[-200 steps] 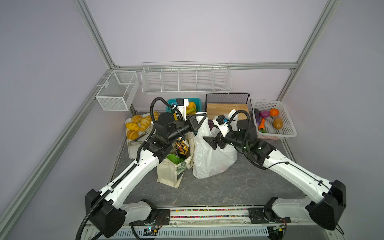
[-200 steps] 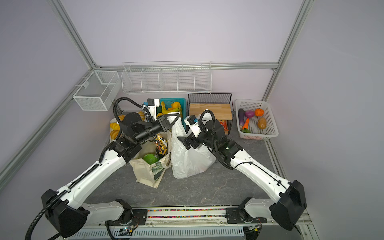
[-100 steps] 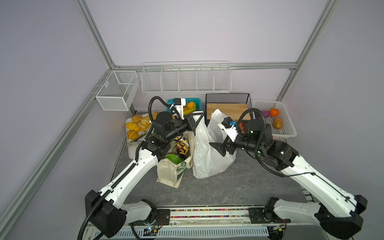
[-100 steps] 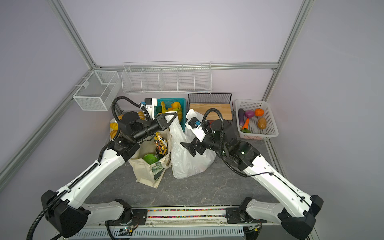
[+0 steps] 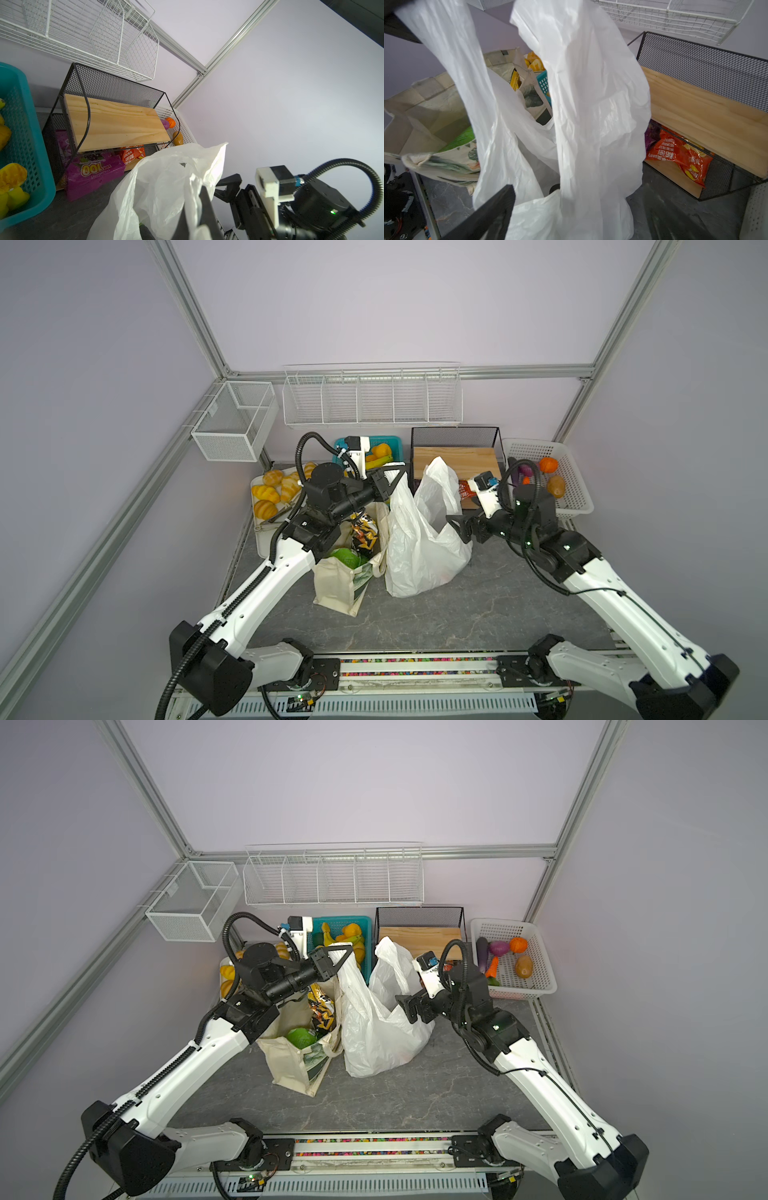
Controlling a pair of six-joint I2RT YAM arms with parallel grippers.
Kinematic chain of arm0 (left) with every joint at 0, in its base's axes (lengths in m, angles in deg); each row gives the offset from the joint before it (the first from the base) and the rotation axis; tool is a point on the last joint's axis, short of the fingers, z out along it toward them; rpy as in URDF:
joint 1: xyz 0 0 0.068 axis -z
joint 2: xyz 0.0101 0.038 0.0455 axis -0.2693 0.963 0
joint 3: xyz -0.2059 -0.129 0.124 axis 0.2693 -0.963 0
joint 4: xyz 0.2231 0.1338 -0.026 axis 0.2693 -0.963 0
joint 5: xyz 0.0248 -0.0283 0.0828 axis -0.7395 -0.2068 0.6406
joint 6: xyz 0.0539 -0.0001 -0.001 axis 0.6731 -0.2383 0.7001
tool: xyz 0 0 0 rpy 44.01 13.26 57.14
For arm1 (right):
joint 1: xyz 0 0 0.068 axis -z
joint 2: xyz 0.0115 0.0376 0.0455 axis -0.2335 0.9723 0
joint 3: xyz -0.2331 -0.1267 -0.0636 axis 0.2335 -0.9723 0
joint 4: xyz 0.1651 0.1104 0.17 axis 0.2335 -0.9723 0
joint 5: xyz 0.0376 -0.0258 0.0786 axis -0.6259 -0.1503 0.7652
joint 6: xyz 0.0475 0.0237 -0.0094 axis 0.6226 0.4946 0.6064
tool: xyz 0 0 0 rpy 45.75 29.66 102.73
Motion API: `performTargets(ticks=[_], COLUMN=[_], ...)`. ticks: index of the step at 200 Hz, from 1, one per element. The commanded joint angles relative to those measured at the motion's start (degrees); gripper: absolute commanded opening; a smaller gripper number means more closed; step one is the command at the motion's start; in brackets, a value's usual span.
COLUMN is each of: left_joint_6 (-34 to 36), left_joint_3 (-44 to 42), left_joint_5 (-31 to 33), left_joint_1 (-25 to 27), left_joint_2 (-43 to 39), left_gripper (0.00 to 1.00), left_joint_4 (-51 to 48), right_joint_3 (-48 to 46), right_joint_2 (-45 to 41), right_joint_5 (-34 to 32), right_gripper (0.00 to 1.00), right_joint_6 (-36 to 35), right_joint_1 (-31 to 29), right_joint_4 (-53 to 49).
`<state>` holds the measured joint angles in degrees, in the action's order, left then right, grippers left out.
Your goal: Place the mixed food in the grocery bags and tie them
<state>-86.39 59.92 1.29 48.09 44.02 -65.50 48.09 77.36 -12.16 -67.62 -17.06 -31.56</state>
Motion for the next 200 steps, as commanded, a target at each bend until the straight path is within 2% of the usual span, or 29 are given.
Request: performTargets(ticks=[1, 32, 47, 62, 76, 97, 106, 124, 139, 155, 175, 200], left_joint_6=[0.68, 5.85, 8.94, 11.52, 13.24, 18.77, 23.98, 33.77, 38.24, 38.66, 34.63, 34.1], left_joint_3=[0.13, -0.95, -2.66, -4.01, -4.31, -3.0, -1.04, 5.14, 11.74, 19.24, 29.21, 39.61], left_joint_5=[0.5, 4.91, 8.36, 10.5, 13.12, 18.05, 21.77, 28.79, 29.8, 27.58, 25.02, 26.26], left_joint_1=[-0.39, -0.48, -0.47, -0.43, -0.45, 1.01, 3.75, 12.77, 18.54, 22.06, 22.47, 22.53], left_joint_2=[-1.58, -4.32, -6.4, -8.8, -11.47, -15.2, -15.89, -14.45, -10.2, -3.82, 5.54, 15.63], left_gripper=[0.0, 0.0, 0.12, 0.31, 0.44, 0.52, 0.54, 0.57, 0.57, 0.57, 0.56, 0.56], left_joint_4=[-1.12, -5.61, -6.12, -5.15, -4.55, -4.28, -5.81, -9.79, -14.33, -19.25, -25.64, -32.05], right_joint_3=[-0.86, -4.31, -5.8, -6.95, -7.96, -7.71, -7.81, -7.99, -8.23, -8.7, -9.6, -10.76], right_joint_2=[2.37, 1.31, 0.53, -0.42, -1.48, -1.89, -2.03, -2.38, -2.51, -2.51, -2.58, -3.08], right_joint_5=[-0.84, -5.08, -5.16, -5.38, -5.42, -4.58, -4.36, -4.47, -4.71, -4.8, -5.02, -5.05], right_gripper=[0.76, 0.36, 0.25, 0.2, 0.18, 0.17, 0.17, 0.16, 0.16, 0.15, 0.13, 0.11], right_joint_6=[2.63, 6.61, 8.62, 10.64, 12.77, 14.5, 14.88, 15.14, 15.4, 15.65, 16.47, 17.67], right_joint_1=[0.42, 1.19, 1.21, 1.17, 1.27, 1.16, 1.13, 1.17, 1.2, 1.15, 1.15, 1.15], right_joint_4=[8.21, 14.54, 16.62, 17.6, 18.41, 17.31, 17.17, 17.27, 17.67, 18.3, 19.35, 20.85])
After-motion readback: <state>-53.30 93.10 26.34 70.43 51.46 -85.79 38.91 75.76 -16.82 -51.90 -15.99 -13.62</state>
